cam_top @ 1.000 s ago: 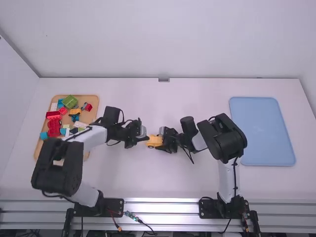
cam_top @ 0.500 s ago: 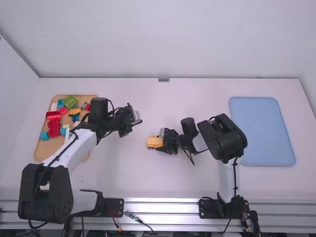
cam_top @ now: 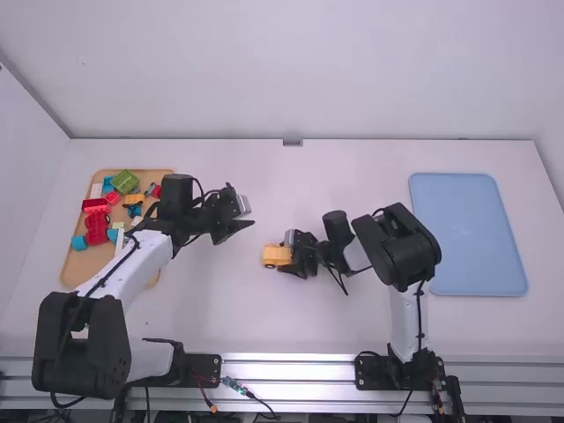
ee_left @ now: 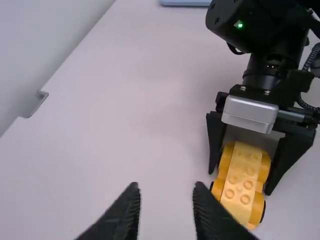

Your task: Assemble lego blocks to make yellow taxi

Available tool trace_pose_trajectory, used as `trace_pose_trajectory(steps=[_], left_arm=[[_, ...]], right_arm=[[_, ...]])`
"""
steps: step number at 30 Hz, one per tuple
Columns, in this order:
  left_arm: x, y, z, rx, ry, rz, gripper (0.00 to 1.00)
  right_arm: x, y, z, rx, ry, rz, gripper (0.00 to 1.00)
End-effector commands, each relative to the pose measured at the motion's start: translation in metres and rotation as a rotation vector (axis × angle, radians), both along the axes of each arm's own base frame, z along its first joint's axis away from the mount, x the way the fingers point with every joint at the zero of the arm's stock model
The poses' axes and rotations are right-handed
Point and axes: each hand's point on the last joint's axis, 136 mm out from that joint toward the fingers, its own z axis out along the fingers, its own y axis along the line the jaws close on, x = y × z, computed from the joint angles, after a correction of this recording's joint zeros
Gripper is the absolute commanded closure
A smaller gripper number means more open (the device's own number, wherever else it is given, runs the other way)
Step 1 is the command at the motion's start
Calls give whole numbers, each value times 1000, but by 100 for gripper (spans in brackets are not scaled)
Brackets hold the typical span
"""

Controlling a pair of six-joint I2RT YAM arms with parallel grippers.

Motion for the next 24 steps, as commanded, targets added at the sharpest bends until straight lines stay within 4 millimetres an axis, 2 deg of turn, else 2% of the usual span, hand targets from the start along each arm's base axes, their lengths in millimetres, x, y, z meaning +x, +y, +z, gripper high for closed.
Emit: trace_pose_trajectory(steps=[1,3,6,7,10,13,17,20,21,24], left_arm=[[1,1,6,11,-20,11,56],[1,1,6,10,-21,11,44],[2,1,7,10,-27,12,8],[2,1,7,10,-29,12,1],[6,6,6,24,-32,39,1],[21,20,3,46,6,185,1],[39,45,0,61,42,385,1],[47,55,1,76,33,461,1],[51,62,2,103,10,493,1],[55,69,2,129,-6,524,1]], right_arm=[[-5,-4,-11,-30,46,-17,19],[-7,-5,-8,-26,46,-14,0],[-6,-9,-3,-31,33,-34,1],[-4,-12,0,-36,37,-56,1],[3,-24,14,-53,47,-145,1],[1,-39,29,-96,38,-193,1],[8,-68,40,-233,33,-327,1],[16,-88,49,-337,32,-438,1],[21,-98,57,-389,15,-490,1],[30,-108,76,-430,-24,-543,1]])
